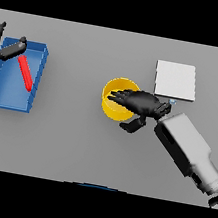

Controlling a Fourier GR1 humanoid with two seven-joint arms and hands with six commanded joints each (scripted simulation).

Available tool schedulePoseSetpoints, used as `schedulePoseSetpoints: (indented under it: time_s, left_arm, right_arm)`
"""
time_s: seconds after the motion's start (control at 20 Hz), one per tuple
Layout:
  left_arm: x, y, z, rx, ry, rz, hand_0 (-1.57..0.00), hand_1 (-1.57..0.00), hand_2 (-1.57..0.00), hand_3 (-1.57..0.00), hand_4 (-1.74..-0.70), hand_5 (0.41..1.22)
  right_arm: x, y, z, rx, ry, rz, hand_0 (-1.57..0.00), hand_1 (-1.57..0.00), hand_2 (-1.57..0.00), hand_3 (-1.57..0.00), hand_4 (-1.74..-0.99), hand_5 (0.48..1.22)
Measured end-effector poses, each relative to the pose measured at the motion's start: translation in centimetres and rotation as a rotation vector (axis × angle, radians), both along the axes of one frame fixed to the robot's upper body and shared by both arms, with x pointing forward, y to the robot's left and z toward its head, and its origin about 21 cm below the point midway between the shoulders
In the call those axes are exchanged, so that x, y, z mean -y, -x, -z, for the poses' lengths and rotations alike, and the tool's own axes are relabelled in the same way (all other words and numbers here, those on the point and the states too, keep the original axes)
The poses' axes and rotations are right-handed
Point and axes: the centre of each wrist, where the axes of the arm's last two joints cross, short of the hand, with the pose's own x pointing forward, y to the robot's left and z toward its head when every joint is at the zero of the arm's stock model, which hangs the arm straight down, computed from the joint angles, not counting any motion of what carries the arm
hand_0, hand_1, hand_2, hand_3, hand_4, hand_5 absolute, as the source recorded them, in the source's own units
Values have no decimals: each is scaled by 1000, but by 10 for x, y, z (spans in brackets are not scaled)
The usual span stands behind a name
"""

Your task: Pick up the red beaker and tilt it to pour out 1 green nut into yellow bowl. Pick up the yellow bowl and place it on the metallic measuring scale.

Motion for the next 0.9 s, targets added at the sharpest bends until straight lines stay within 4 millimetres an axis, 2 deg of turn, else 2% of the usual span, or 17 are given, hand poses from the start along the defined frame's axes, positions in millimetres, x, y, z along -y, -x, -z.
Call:
schedulePoseSetpoints:
  time_s: [0.1,0.2,0.25,0.3,0.35,0.4,0.5,0.55,0.65,0.75,0.9]
  left_arm:
    - [4,-2,-3,-3,2,1,1,1,1,1,-793,729]
    - [0,-1,-3,-5,7,-5,1,1,1,1,-792,725]
    - [-2,0,-3,-5,3,0,1,1,1,1,-792,723]
    - [0,1,-3,2,8,1,1,1,1,1,-793,722]
    - [-5,0,-1,-2,4,-7,1,1,1,1,-793,723]
    - [-6,2,0,2,5,-3,1,1,1,1,-795,725]
    - [-2,-1,-5,11,11,-5,1,1,1,1,-800,727]
    - [3,0,-1,10,18,5,1,1,1,1,-799,728]
    - [1,4,0,7,9,-1,1,1,1,1,-799,727]
    - [-1,4,-5,11,3,-12,1,1,1,1,-802,725]
    - [-5,5,-7,11,12,-13,1,1,1,1,-806,724]
  right_arm:
    - [-9,-1,-1,8,21,7,1,1,-4,-11,-1308,729]
    - [-11,-2,-3,11,40,5,-16,-40,-68,-94,-1339,784]
    - [-11,-1,0,6,49,1,-93,-107,-133,-160,-1362,820]
    - [-12,0,2,13,66,0,-258,-236,-233,-249,-1387,900]
    - [-16,2,1,19,72,-14,-508,-437,-388,-359,-1425,964]
    - [-16,0,0,17,78,-13,-721,-664,-624,-472,-1488,1016]
    - [-13,-1,-2,-19,82,-24,-1027,-991,-965,-691,-1571,1090]
    - [-10,-3,-3,-43,76,-38,-1136,-1107,-1086,-867,-1604,1116]
    - [-10,-2,-4,-54,88,-37,-1292,-1274,-1261,-1019,-1649,1154]
    - [-10,-2,-2,-47,84,-28,-1393,-1381,-1314,-1142,-1682,1178]
    - [-8,-1,-6,-51,91,-25,-1480,-1474,-1424,-1176,-1711,1199]
